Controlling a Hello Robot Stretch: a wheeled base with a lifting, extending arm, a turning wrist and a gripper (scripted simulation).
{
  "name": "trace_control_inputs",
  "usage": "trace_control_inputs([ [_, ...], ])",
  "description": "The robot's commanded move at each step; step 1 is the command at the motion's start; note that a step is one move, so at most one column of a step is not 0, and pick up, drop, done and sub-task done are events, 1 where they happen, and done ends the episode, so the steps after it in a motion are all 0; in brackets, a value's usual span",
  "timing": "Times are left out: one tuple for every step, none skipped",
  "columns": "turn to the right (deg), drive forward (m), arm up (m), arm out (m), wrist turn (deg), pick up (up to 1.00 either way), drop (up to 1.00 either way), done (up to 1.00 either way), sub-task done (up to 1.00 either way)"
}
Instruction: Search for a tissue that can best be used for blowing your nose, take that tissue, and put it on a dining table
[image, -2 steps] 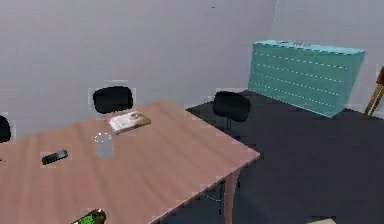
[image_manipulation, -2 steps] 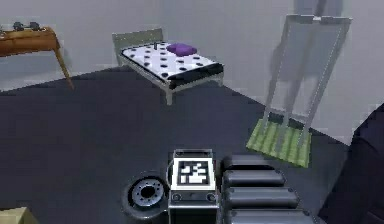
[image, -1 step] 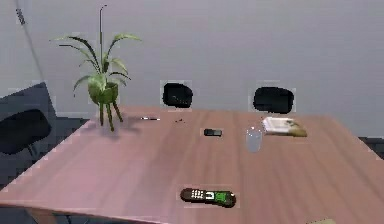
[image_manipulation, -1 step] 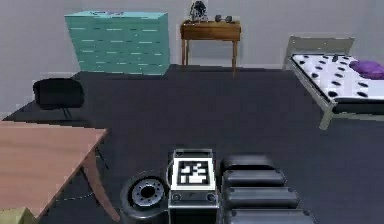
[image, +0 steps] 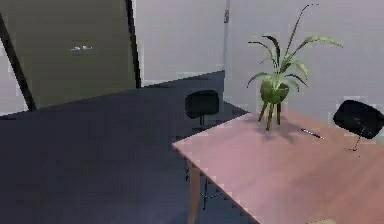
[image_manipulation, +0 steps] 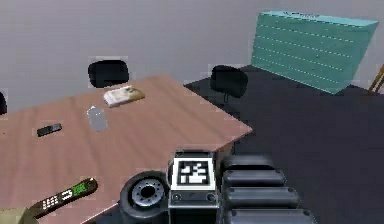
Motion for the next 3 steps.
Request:
trace_control_inputs([
  [-18.0, 0.0, 0.0, 0.0, 0.0, 0.0, 0.0, 0.0, 0.0],
  [0.0, 0.0, 0.0, 0.48, 0.0, 0.0, 0.0, 0.0, 0.0],
  [0.0, 0.0, 0.0, 0.0, 39.0, 0.0, 0.0, 0.0, 0.0],
])
